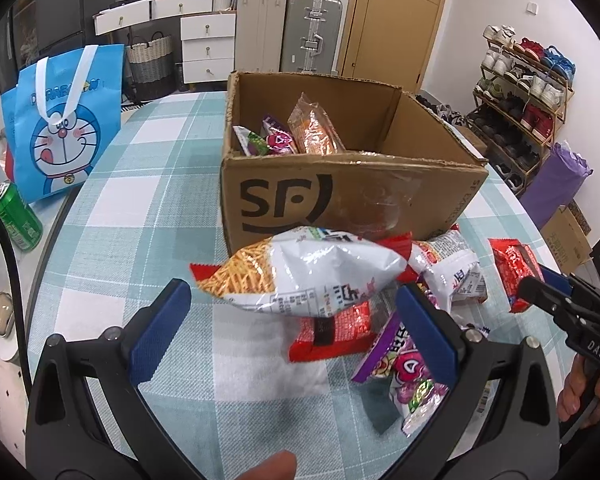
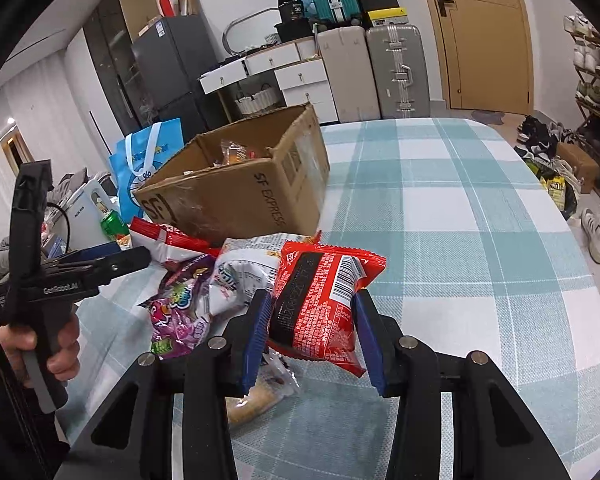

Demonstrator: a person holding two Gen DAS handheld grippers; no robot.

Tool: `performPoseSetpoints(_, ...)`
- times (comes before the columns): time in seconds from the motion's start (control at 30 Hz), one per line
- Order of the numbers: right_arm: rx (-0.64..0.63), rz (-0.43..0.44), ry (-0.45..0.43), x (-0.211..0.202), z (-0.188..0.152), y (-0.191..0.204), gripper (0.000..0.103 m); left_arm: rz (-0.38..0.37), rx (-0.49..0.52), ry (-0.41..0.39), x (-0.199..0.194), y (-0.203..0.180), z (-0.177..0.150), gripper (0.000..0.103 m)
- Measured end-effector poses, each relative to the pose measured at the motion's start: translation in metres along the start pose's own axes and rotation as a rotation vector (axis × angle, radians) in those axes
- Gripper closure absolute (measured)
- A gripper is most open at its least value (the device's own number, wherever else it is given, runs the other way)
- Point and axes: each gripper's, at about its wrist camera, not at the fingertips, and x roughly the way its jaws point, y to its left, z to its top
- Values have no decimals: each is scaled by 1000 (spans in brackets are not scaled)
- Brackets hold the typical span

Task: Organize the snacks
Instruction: 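Grasp the red noodle pack with the right gripper while the left gripper grasps the silver chip bag, then carry the red noodle pack and silver chip bag over the cardboard box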

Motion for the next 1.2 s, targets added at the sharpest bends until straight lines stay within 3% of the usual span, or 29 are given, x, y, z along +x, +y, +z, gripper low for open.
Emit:
performPoseSetpoints(0.3,-27,20,-17,-3,3,13,60,-15,-5,-8,10,-4,9,5)
performPoseSetpoints(0.37,-32,24,-19,-3,4,15,60,-20,-7,-9,10,-4,10,17)
performPoseSetpoints(0.5,-41,29,-30,-5,7,19,60,-34,-11,-22,6,-2,9,25)
performPoseSetpoints(0.57,-45,30,-30,-5,8,21,60,-56,-15,-42,1,-1,8,37)
performPoseSetpoints(1.2,-84,46,-72,-14,18,41,60,-92,0,-98,-41,3,-8,41)
